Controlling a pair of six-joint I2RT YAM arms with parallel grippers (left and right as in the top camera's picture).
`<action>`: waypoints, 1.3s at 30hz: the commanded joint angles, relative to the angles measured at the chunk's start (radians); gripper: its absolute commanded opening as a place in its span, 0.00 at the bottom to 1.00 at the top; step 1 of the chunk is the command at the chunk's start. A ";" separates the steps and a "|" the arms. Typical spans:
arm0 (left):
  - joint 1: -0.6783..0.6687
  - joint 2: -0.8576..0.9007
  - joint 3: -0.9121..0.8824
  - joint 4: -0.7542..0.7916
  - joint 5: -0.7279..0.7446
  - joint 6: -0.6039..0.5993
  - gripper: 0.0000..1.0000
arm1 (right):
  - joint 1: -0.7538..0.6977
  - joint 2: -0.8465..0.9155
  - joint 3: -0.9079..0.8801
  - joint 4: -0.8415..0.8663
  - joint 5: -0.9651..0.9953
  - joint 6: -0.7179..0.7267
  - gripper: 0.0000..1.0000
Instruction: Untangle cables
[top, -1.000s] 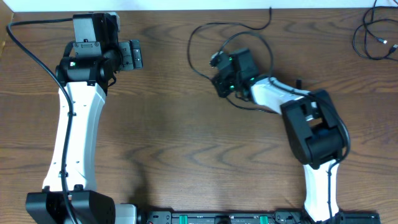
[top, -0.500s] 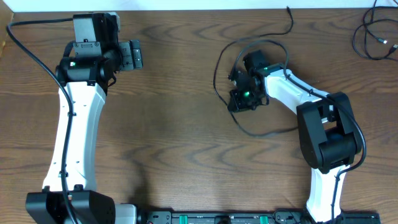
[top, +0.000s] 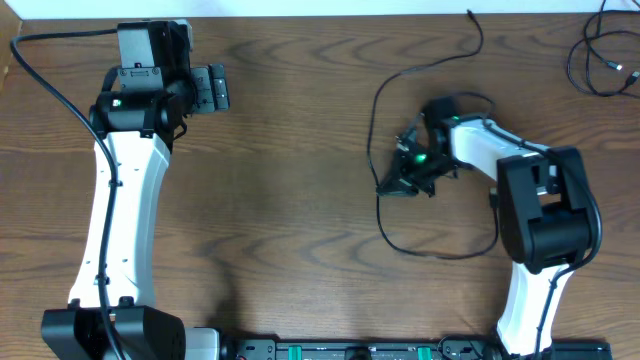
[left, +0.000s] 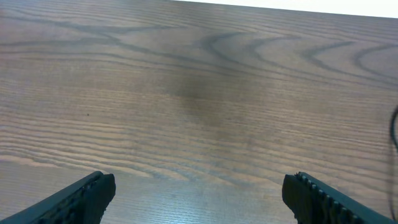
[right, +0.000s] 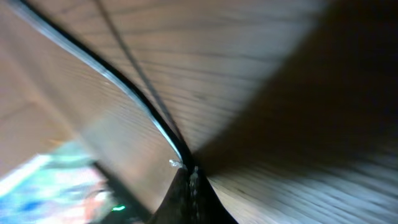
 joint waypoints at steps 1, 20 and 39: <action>0.004 0.000 0.003 0.000 -0.006 -0.015 0.92 | -0.092 0.214 -0.225 0.021 0.766 0.156 0.01; 0.004 0.000 0.003 0.000 -0.006 -0.015 0.92 | -0.403 0.145 -0.368 0.286 0.679 0.084 0.01; 0.004 0.000 0.003 0.000 -0.006 -0.015 0.92 | -0.080 -0.278 -0.367 0.625 0.511 -0.481 0.52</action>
